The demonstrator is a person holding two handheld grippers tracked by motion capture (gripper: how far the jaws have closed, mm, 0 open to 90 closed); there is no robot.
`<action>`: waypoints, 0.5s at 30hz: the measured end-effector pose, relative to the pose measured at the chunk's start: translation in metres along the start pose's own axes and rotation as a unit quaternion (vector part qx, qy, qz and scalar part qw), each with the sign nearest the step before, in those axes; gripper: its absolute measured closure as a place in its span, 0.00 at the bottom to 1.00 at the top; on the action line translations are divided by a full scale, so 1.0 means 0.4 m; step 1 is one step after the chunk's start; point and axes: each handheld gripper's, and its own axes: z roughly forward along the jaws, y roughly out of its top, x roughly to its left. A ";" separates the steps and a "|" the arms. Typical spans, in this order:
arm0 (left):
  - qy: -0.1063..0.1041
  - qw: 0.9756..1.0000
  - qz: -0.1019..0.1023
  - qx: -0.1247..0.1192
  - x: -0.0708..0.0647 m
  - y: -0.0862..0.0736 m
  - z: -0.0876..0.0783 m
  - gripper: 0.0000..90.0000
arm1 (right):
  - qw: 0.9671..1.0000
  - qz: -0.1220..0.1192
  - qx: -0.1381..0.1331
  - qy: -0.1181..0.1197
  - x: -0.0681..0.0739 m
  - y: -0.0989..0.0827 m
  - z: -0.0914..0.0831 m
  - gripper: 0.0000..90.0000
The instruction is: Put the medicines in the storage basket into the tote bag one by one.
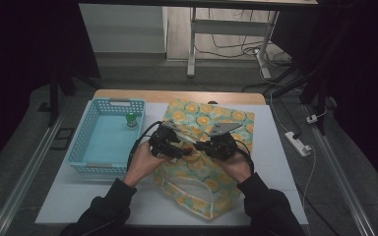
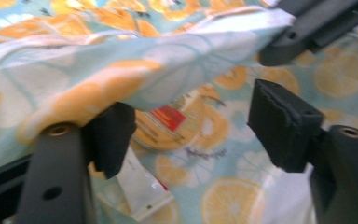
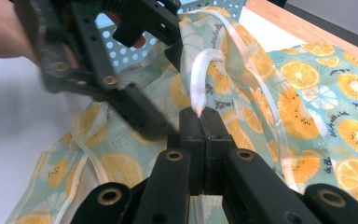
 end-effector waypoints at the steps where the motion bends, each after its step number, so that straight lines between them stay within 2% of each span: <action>1: -0.005 1.000 0.006 0.002 -0.007 -0.002 -0.005 0.32 | 1.000 0.000 0.001 0.000 0.000 0.000 0.001 1.00; 10: -0.037 0.999 0.018 -0.005 -0.027 -0.004 -0.039 0.25 | 1.000 0.000 0.004 0.000 -0.002 -0.003 0.002 1.00; 11: -0.053 0.998 0.018 -0.016 -0.030 -0.004 -0.054 0.25 | 1.000 0.001 0.004 -0.001 -0.003 -0.003 0.002 1.00; 15: -0.057 0.998 0.020 -0.031 -0.029 -0.002 -0.080 0.23 | 1.000 0.002 0.009 0.000 -0.004 -0.006 0.005 1.00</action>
